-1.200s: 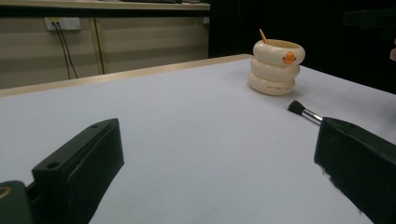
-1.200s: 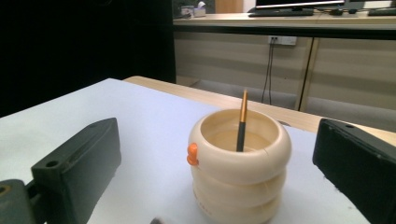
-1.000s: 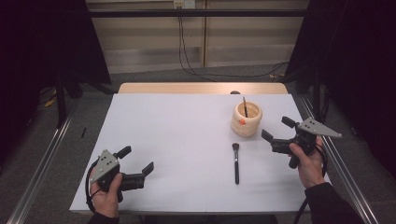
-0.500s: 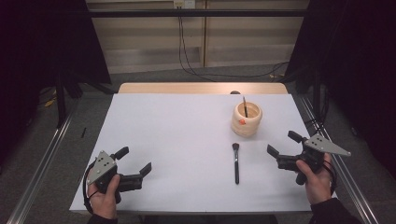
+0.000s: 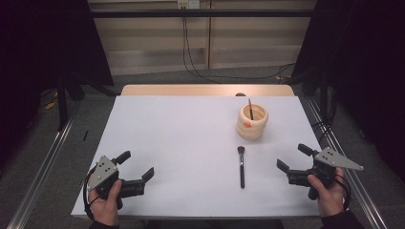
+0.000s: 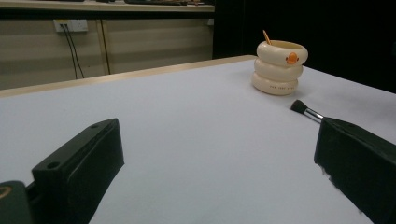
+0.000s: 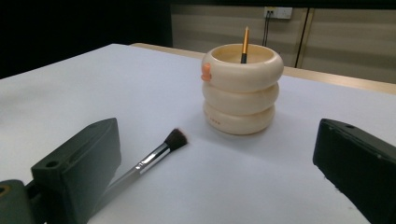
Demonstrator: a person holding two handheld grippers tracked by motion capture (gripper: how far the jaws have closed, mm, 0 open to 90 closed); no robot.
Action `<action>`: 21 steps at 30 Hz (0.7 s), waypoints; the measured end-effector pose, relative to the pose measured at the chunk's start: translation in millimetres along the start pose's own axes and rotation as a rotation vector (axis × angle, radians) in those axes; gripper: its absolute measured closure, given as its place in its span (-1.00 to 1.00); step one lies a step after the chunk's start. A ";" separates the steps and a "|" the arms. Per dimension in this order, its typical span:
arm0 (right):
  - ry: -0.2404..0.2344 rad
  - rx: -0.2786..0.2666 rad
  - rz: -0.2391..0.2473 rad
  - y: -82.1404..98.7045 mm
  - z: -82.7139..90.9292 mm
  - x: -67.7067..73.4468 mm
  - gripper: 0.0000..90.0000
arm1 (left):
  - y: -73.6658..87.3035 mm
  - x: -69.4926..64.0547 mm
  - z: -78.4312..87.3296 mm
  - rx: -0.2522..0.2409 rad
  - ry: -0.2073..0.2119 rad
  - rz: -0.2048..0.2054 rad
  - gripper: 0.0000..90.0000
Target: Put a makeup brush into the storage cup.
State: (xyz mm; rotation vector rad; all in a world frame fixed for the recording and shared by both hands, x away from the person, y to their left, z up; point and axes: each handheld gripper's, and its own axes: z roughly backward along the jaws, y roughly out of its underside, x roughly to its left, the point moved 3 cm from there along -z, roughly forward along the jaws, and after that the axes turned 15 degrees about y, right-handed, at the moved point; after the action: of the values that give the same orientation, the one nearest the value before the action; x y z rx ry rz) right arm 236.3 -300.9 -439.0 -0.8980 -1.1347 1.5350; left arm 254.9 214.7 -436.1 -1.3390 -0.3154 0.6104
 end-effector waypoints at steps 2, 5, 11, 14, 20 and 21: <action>-0.013 -0.004 0.018 -0.8 0.5 1.0 -0.99 | 0.4 0.6 -1.3 0.004 0.007 -0.006 -0.97; -0.026 -0.009 0.034 -1.1 -0.6 2.2 -0.99 | 1.1 0.9 -1.9 0.010 0.009 -0.006 -0.97; -0.027 -0.024 0.036 -3.7 0.0 2.7 -0.99 | 1.0 2.0 -0.9 0.001 0.008 0.002 -0.97; -0.025 -0.030 0.047 -3.8 -0.4 3.5 -0.99 | 0.6 0.9 -2.2 -0.006 0.014 0.008 -0.97; -0.048 -0.030 0.069 -5.5 -4.6 8.5 -0.99 | 0.4 0.7 -0.6 -0.011 0.013 0.008 -0.97; -0.054 -0.031 0.067 -5.9 -5.5 8.8 -0.99 | 0.6 0.8 -1.1 -0.006 0.014 0.009 -0.97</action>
State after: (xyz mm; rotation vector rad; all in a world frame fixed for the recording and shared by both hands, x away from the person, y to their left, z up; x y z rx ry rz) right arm 240.9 -290.7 -435.0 -0.9284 -1.1800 1.6091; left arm 256.0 214.3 -437.1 -1.3503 -0.3002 0.6084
